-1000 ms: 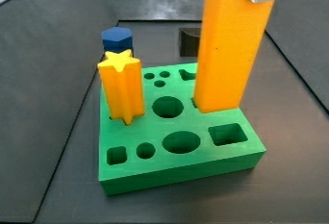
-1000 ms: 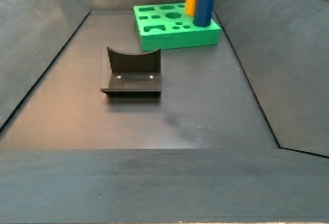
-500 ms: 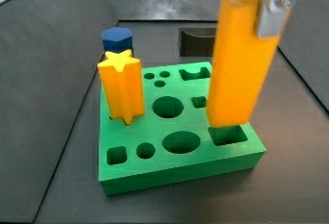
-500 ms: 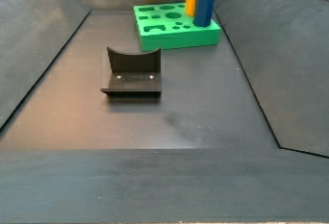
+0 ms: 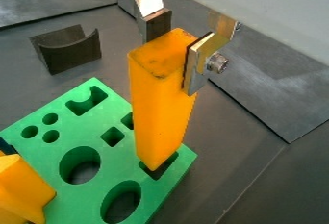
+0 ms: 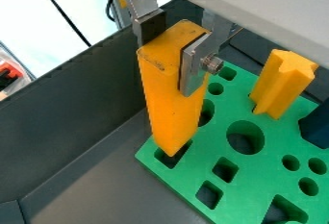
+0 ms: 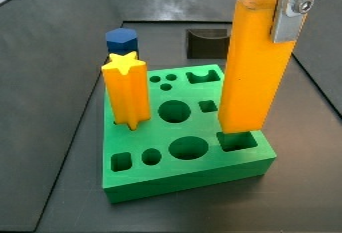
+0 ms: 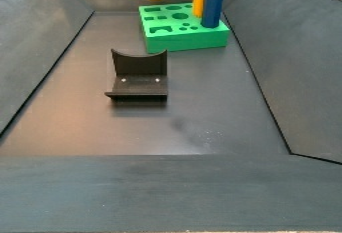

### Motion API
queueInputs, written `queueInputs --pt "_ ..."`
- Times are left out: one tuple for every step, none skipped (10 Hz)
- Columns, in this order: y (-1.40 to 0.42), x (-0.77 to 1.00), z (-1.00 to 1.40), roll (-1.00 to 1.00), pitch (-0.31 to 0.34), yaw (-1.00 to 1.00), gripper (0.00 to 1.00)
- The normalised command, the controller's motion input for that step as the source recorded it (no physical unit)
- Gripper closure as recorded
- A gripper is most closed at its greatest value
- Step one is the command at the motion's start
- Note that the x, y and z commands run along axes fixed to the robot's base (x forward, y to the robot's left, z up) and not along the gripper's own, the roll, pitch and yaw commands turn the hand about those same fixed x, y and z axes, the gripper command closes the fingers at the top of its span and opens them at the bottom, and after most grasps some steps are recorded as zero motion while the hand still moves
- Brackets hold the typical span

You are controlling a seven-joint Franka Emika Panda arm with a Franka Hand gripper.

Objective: Pick up the rectangle object. Move up. Move to above the board. Insert the rectangle object.
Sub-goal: Insert the rectangle object.

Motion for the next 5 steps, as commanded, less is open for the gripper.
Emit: queueInputs --pt "0.00 0.12 -0.04 -0.03 0.000 0.00 1.00" --pt "0.00 0.07 0.00 0.00 0.000 -0.03 1.00" --pt "0.00 0.02 0.00 0.00 0.000 0.00 1.00" --pt "0.00 0.00 0.00 0.00 -0.006 0.00 1.00" --pt "0.00 0.00 0.00 0.00 -0.006 0.00 1.00"
